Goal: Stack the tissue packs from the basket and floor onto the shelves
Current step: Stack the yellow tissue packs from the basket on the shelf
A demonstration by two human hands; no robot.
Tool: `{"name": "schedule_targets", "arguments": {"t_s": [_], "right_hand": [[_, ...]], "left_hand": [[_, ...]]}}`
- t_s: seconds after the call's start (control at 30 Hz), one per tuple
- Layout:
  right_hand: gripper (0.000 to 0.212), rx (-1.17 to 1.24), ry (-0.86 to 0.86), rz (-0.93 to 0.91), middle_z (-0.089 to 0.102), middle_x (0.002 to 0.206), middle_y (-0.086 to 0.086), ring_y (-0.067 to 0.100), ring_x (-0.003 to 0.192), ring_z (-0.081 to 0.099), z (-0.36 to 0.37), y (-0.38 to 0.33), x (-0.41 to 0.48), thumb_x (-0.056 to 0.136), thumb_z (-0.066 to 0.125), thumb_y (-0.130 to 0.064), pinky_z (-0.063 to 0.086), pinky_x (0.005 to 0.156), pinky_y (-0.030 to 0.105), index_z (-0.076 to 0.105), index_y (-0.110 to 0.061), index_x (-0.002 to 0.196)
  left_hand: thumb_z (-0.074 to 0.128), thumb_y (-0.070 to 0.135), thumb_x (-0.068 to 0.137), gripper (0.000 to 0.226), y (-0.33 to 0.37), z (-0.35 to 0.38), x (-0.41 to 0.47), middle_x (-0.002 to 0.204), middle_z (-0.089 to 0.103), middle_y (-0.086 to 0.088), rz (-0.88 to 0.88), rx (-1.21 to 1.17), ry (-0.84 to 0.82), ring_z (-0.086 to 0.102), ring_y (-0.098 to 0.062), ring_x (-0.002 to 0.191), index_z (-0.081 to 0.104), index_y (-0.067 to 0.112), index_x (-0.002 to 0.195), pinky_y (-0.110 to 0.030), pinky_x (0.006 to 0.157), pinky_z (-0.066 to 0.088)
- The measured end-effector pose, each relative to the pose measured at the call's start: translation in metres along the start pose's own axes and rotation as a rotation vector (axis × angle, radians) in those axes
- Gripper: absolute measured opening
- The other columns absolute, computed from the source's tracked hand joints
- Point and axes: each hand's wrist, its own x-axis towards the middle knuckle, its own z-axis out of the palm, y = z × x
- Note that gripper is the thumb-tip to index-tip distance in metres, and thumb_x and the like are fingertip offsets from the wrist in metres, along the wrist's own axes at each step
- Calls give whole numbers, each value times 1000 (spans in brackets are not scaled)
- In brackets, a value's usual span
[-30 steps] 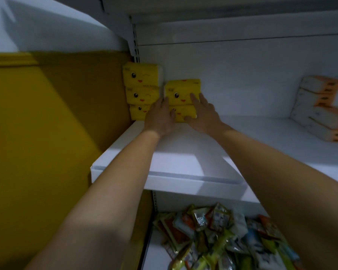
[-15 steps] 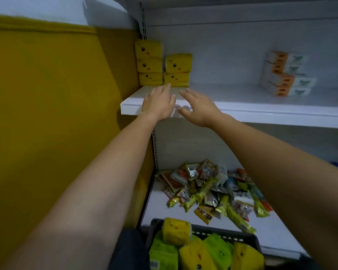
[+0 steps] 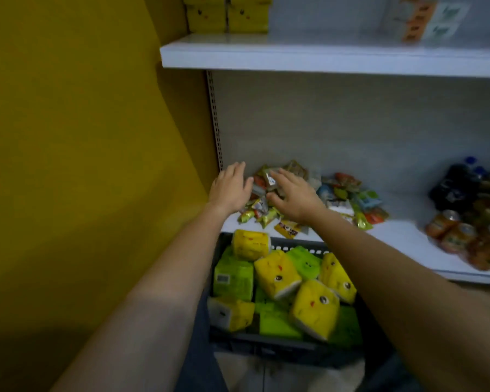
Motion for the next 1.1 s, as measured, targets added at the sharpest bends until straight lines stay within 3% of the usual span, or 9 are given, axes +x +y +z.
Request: {"name": "schedule_targets", "arguments": {"t_s": [0.2, 0.5, 0.7, 0.93, 1.1], "right_hand": [[58, 140, -165, 162, 18, 155, 8, 25, 142, 19, 104, 44, -49, 96, 43, -38, 21, 111, 36, 22, -21, 147], [58, 167, -327, 369, 17, 154, 14, 28, 141, 19, 195, 84, -87, 96, 43, -38, 21, 113, 39, 21, -24, 147], [65, 115, -353, 387, 10, 156, 9, 24, 143, 12, 215, 93, -80, 92, 46, -45, 9, 115, 44, 17, -27, 148], [84, 30, -348, 401, 1, 157, 4, 22, 144, 6, 229, 92, -81, 83, 59, -47, 1, 115, 44, 10, -29, 148], [83, 36, -334, 442, 0, 157, 4, 23, 144, 4, 232, 87, -80, 85, 59, -43, 0, 115, 44, 9, -27, 148]], "left_hand": [[36, 29, 100, 51, -24, 104, -35, 149, 29, -17, -54, -85, -191, 28, -33, 136, 26, 5, 145, -39, 110, 25], [37, 32, 100, 54, -43, 203, -56, 152, 15, -17, -214, -207, -499, 21, -34, 140, 20, 13, 148, -42, 113, 24], [40, 30, 99, 51, -54, 236, -42, 149, 20, -18, -223, -194, -561, 21, -36, 139, 26, 18, 147, -41, 115, 22], [45, 31, 96, 47, -55, 242, -38, 134, 32, -17, -231, -100, -526, 32, -35, 128, 35, 22, 141, -39, 105, 31], [55, 25, 92, 33, -56, 237, -41, 122, 44, -17, -218, -199, -417, 50, -36, 108, 48, 12, 122, -35, 81, 40]]}}
